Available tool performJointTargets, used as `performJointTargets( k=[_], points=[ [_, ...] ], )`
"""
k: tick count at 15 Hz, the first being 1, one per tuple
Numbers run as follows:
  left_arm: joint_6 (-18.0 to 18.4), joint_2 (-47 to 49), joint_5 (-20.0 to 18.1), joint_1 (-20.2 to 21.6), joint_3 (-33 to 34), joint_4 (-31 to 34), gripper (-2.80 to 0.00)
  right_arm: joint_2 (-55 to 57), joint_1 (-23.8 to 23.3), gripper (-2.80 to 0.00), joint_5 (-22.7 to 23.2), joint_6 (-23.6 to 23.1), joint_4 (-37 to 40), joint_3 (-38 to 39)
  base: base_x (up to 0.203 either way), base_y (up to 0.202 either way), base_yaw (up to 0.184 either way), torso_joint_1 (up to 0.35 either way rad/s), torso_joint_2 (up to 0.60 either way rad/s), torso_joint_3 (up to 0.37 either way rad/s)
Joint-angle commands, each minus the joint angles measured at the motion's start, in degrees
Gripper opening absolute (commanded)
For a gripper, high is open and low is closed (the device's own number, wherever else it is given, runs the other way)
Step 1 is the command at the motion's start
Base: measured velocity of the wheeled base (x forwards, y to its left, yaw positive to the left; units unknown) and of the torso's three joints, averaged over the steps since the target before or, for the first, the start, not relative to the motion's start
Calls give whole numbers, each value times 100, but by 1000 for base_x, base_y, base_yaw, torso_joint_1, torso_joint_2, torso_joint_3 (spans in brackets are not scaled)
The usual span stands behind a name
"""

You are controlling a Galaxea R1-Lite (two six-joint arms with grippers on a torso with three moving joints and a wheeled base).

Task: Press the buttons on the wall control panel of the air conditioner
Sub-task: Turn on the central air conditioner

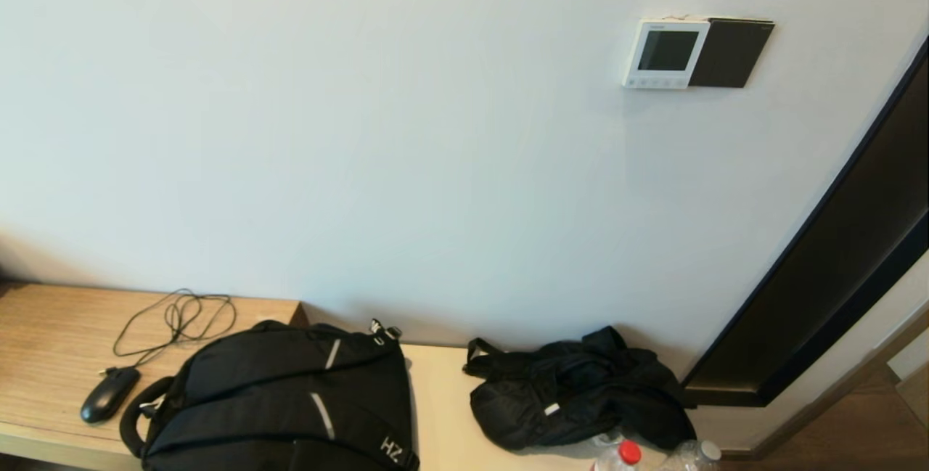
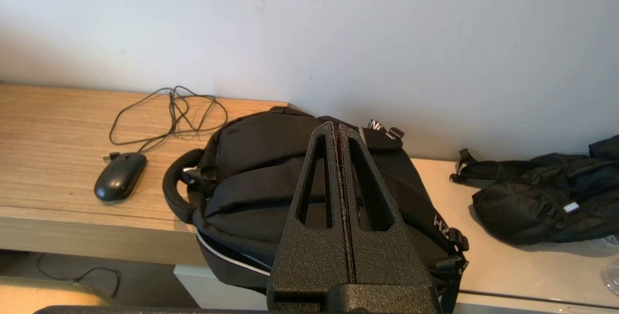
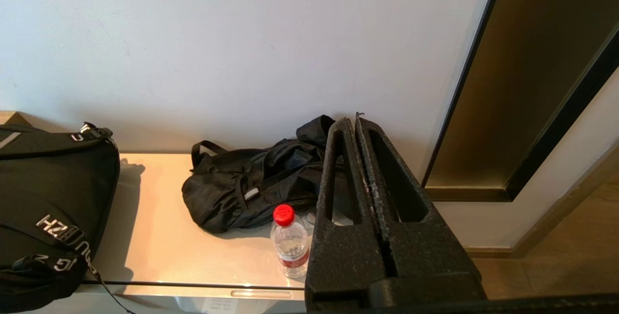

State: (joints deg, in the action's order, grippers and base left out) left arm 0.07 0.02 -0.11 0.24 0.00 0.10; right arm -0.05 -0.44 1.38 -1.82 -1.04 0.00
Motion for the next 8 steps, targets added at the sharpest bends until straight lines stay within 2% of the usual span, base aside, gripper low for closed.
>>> performJointTargets(
  k=[1,8],
  points=[
    [1,-2,2,2,0,-1,-280,-13,0,-280,3,-3,-2,7,0,0,0,0,0,0],
    [1,-2,2,2,0,-1,-280,-8,0,-280,3,6,-11,0,0,0,0,0,0,0]
  ],
)
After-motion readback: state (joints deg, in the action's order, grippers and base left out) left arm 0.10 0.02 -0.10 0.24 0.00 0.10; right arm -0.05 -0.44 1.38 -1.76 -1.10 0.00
